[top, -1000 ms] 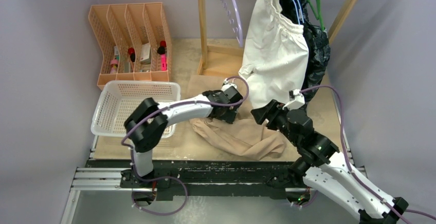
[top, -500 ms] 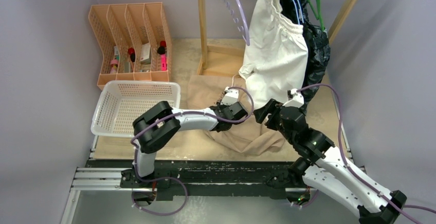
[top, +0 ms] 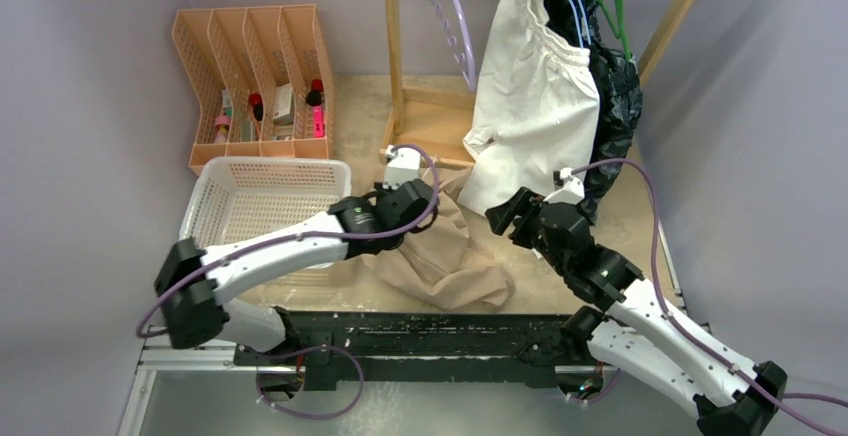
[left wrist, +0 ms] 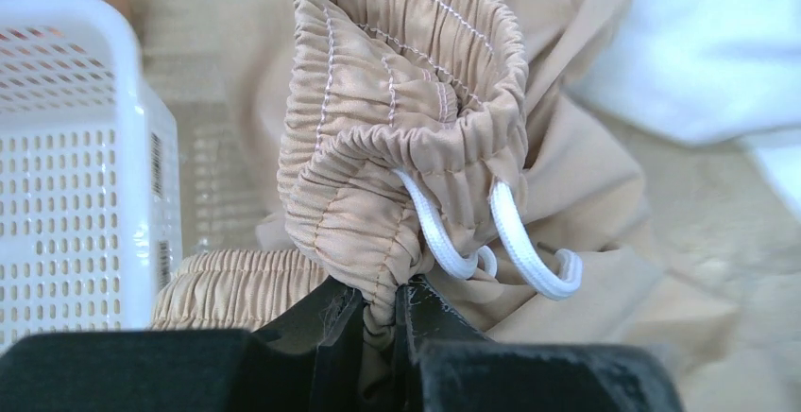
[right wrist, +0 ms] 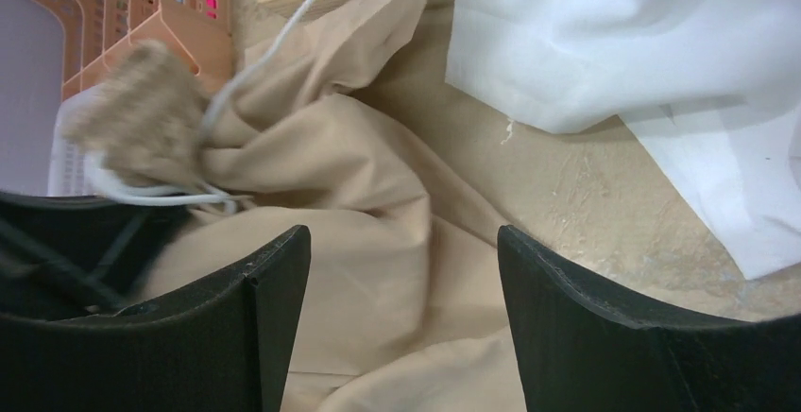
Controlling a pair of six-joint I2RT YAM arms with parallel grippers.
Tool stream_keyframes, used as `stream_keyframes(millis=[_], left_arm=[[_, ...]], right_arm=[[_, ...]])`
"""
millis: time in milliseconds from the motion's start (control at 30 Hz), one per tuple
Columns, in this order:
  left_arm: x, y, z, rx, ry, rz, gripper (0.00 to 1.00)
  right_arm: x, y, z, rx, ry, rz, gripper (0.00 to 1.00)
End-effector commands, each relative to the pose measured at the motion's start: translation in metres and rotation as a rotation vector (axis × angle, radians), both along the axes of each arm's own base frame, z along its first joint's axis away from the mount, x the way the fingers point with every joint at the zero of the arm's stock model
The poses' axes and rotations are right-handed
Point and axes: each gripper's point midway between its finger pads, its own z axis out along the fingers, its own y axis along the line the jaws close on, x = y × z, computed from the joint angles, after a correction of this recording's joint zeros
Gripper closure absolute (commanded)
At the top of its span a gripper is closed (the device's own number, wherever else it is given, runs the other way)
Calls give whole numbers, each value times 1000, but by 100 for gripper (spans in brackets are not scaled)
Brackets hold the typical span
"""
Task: Remove the shorts from the hanger
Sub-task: Pick up the shorts at the center of the board.
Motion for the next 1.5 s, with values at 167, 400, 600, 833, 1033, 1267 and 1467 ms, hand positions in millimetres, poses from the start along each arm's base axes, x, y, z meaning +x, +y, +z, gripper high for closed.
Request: stream_keyframes(millis=[167,400,600,833,1033,1267,1467], left_arm=[[1,40,74,-93,-163,115,100],[9,53,93,-168,-183,190,100],[16,44,82,-215,-85,163,100],[4,10,64,-372,30,53,100],[-25,-40,44,-636,184,-109,95],[-39,-31,17,-591,238,-122,49],[-41,-21,-5,-436,213,-118,20]], right_arm=[[0,62,46,112,-155,309,25],[-23,127,24,130,-97,718,45],[-42,136,-20,99,4,858,64],[-30,141,-77,99,85,736,82],[4,146,-104,41,133,611,92],[53,155,-62,133,-2,428,97],[46,145,-69,86,105,408,89]])
